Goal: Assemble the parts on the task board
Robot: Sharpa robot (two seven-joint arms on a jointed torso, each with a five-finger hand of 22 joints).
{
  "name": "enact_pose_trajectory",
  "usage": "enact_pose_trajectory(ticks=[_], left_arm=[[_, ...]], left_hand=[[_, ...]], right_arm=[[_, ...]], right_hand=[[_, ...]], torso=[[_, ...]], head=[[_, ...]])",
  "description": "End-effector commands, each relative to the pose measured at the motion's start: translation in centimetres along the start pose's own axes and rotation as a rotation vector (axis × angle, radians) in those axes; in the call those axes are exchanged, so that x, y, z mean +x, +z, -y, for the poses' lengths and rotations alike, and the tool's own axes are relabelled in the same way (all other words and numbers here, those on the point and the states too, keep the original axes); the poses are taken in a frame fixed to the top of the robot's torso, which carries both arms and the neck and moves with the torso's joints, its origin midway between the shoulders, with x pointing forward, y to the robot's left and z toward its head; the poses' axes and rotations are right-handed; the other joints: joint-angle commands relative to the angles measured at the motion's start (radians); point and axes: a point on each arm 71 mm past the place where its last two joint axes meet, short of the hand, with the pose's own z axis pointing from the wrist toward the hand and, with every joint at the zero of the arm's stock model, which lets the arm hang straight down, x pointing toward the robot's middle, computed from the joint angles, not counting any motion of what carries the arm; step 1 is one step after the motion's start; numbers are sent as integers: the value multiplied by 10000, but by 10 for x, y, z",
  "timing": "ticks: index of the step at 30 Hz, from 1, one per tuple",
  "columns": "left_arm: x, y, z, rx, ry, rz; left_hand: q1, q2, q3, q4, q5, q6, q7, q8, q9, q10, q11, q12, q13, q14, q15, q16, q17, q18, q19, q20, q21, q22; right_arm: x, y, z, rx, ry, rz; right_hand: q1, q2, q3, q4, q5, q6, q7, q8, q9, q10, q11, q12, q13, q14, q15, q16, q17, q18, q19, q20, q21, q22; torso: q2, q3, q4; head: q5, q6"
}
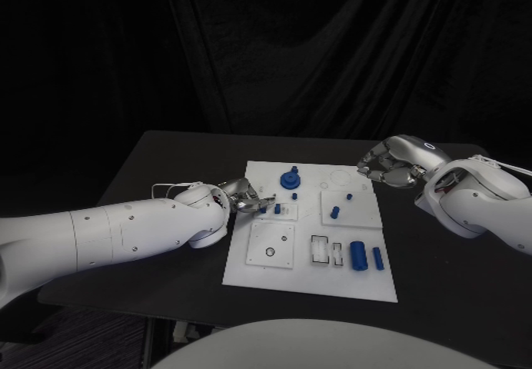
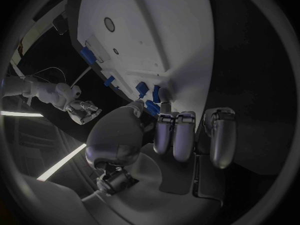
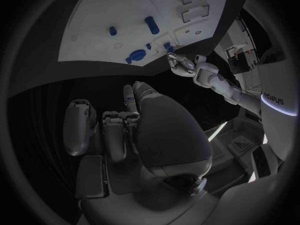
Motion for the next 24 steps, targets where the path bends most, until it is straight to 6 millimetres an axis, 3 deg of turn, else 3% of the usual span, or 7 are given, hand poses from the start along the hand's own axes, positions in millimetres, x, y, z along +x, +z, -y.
enact_pose_trajectory(ticks=[1,5,6,9,13,17,24], left_arm=[[9,0,-8,-367,119,-523],[8,1,-8,-330,88,-435],[8,1,-8,-312,77,-408],[8,1,-7,-245,48,-335],[8,1,-7,-204,44,-323],[8,1,-7,-167,57,-350],[8,2,-6,-53,65,-369]], left_hand=[[-205,71,-228,2,-57,-76,6,-35,8,1028,73,-43,2630,1075,70,26,2635,89,482,67,-44,2331],[-854,781,-904,6,-534,-30,12,-14,43,1028,82,-43,2630,1075,84,26,2635,91,477,79,-51,2329],[-877,901,-959,3,-495,-22,10,-8,50,1028,80,-43,2630,1075,85,26,2635,92,474,79,-56,2327],[-888,1327,-1085,3,-253,24,-5,31,80,1028,72,-43,2630,1075,80,26,2635,89,481,78,-42,2332],[-797,1825,-1239,-2,462,80,-33,84,123,1028,49,-43,2630,1075,61,26,2635,88,483,64,-38,2334],[-651,2078,-1326,-6,901,115,-52,114,145,1028,33,-43,2630,1075,48,26,2635,91,475,54,-48,2330],[-454,2300,-1398,-10,1317,271,-109,270,237,1028,-11,-43,2630,1075,16,26,2635,86,487,29,-28,2337]], right_arm=[[1,0,1,192,-11,-83],[2,0,1,186,-10,-90],[2,0,1,185,-10,-92],[2,0,1,183,-10,-101],[2,0,1,184,-10,-107],[2,0,1,185,-9,-114],[2,0,1,185,-6,-113]], right_hand=[[96,-21,49,-10,66,44,-38,-13,9,1041,15,26,2635,1055,-42,29,2635,-63,39,15,38,1891],[105,-18,57,-16,89,44,-38,-13,10,1041,15,26,2635,1055,-43,29,2635,-62,37,14,35,1890],[105,-18,57,-16,89,44,-38,-13,10,1041,15,26,2635,1055,-43,29,2635,-62,37,14,35,1890],[113,-11,66,-19,105,45,-39,-13,11,1041,14,26,2635,1055,-44,29,2635,-61,35,14,32,1889],[113,-11,66,-19,105,45,-39,-13,11,1041,14,26,2635,1055,-44,29,2635,-61,35,14,32,1889],[122,-3,78,-24,122,46,-39,-12,13,1041,14,26,2635,1055,-45,29,2635,-60,33,13,29,1888],[132,5,88,-29,138,48,-40,-11,14,1041,13,26,2635,1055,-45,29,2635,-59,29,12,24,1886]], torso=[[1,0,1],[1,0,-2],[-1,1,-2],[0,1,0],[1,0,0],[1,0,1],[1,1,0]], head=[[9,-1],[19,-1],[18,-1],[21,-1],[30,-1],[28,-1],[16,-1]])
